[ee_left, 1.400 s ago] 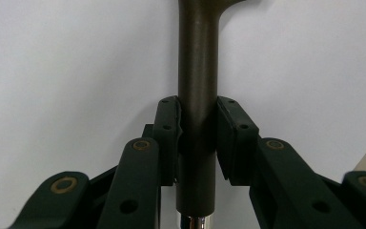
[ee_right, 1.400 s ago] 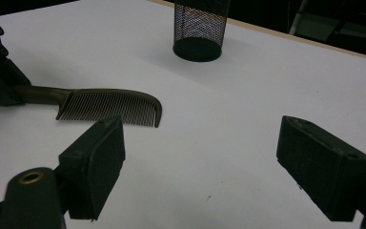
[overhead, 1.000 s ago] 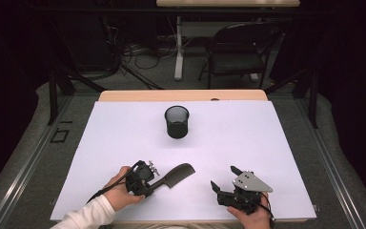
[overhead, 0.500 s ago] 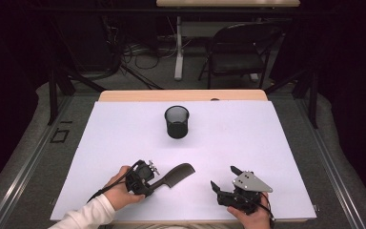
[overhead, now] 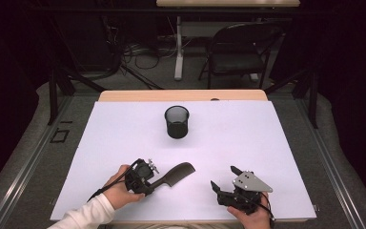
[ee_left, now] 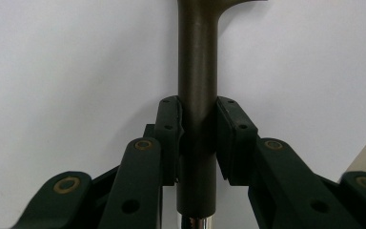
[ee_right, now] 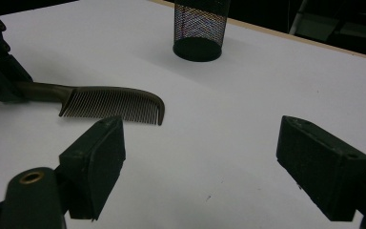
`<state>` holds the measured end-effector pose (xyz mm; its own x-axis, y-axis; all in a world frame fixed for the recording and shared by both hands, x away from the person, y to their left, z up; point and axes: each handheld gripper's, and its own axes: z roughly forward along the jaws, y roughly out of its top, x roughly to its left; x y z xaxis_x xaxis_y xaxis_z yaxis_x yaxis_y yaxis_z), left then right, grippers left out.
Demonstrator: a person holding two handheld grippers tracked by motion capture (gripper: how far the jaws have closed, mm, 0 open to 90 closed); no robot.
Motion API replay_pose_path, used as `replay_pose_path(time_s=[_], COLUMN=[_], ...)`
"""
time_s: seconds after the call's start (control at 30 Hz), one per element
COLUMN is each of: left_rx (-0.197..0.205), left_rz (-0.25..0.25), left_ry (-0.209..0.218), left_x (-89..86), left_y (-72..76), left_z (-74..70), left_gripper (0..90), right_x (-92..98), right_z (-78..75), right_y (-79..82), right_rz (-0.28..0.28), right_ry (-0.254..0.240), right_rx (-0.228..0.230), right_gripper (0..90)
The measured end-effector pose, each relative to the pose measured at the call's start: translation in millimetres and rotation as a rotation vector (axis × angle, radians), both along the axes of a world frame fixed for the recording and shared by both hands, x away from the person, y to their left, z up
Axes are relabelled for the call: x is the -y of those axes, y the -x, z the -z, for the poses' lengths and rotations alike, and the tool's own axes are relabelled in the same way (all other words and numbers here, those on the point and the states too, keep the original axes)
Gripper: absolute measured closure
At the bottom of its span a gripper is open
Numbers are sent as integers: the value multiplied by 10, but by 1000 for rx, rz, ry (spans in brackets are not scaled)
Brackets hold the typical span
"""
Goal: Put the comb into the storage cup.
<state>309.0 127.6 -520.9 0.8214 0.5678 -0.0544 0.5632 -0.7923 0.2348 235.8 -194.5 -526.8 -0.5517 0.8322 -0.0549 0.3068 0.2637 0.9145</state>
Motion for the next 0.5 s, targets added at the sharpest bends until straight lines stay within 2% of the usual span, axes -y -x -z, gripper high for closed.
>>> replay_pose_path(time_s=[0.17,0.5], left_rx=[17,19], left_rz=[-7,-13], left_ry=[11,24], left_x=[-3,-18], left_y=[8,-2], left_z=[-12,-43], left_gripper=[728,729], right_x=[-1,-2], right_z=[2,3], right_y=[-2,-2], right_rz=[0,-3], right_ry=[-1,1], right_rx=[2,1], right_gripper=[167,167])
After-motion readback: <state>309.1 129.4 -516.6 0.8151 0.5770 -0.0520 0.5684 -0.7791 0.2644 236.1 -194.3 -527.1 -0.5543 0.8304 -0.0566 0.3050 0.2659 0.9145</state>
